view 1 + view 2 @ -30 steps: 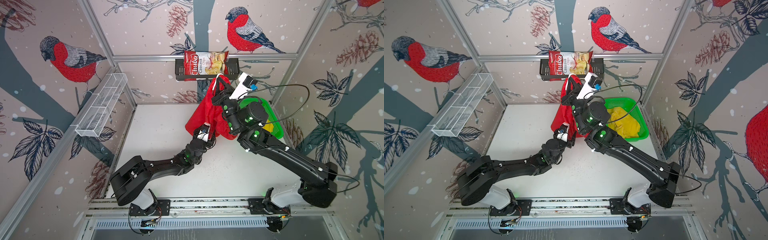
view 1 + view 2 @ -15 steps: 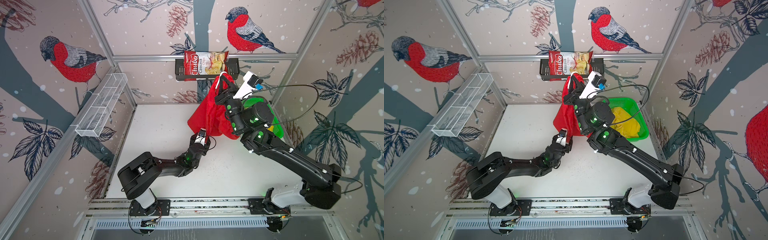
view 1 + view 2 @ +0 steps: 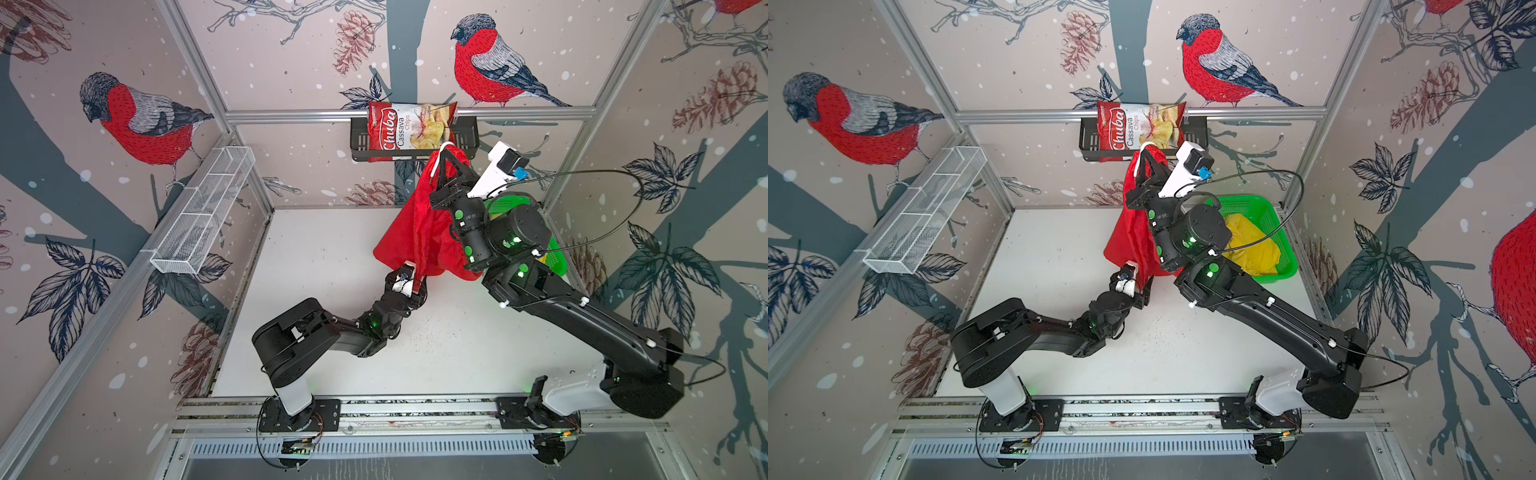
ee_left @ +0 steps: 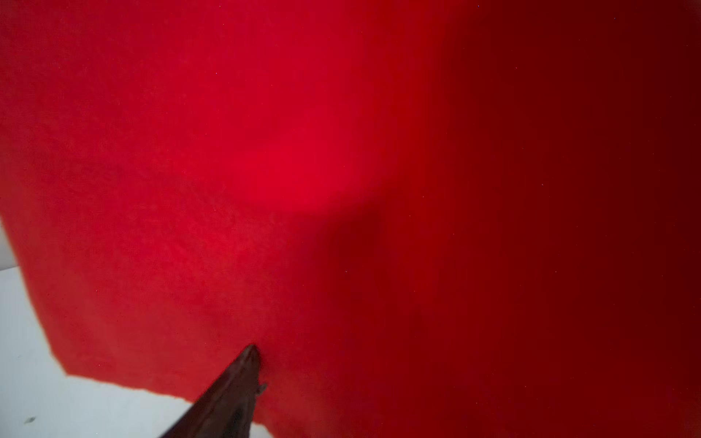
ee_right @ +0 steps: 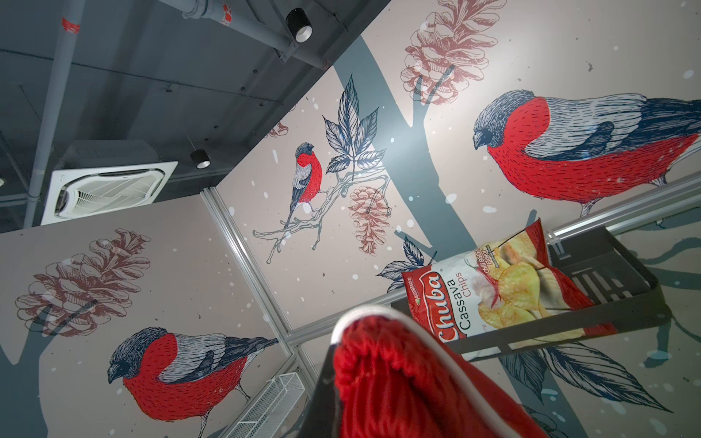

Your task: Fold and stack the shorts

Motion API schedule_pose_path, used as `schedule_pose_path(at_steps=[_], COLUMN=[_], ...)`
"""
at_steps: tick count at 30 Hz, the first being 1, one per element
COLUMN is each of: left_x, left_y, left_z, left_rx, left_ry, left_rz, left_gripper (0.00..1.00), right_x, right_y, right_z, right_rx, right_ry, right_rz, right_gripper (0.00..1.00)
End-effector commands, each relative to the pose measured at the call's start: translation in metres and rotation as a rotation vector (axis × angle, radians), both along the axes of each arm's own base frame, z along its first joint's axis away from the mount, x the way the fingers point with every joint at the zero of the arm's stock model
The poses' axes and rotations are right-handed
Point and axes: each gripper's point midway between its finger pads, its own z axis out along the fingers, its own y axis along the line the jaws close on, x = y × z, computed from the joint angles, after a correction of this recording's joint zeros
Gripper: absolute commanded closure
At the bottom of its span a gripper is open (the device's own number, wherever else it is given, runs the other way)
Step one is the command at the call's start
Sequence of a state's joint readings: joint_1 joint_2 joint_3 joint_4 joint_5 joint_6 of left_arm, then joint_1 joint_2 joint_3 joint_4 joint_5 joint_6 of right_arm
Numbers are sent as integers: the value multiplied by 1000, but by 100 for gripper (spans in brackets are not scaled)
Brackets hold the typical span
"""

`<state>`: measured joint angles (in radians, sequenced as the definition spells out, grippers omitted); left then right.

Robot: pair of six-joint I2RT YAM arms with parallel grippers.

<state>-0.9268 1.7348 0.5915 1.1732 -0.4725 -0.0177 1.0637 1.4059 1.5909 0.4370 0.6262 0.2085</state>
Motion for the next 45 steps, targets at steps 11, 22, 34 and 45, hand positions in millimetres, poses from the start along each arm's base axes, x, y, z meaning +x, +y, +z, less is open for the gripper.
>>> schedule_pose_path(at_steps=[11, 22, 34, 45], left_x=[3, -25, -35, -18], left_y=[25, 33, 113, 194], left_z=[32, 26, 92, 156], left_rx=[-102, 76, 341, 573], left_ry=[-133, 50, 173, 195], left_rz=[141, -40, -80, 83], left_gripper=[88, 100, 100, 100], right_x=[-5, 55, 63, 57], right_y=[-12, -79, -183, -188], right_z=[15, -12, -27, -44], right_rx=[39, 59, 82, 24], right_ry=[-31, 105, 193, 300], right_rz=[-25, -50, 30, 224], right_gripper=[99, 99, 99, 99])
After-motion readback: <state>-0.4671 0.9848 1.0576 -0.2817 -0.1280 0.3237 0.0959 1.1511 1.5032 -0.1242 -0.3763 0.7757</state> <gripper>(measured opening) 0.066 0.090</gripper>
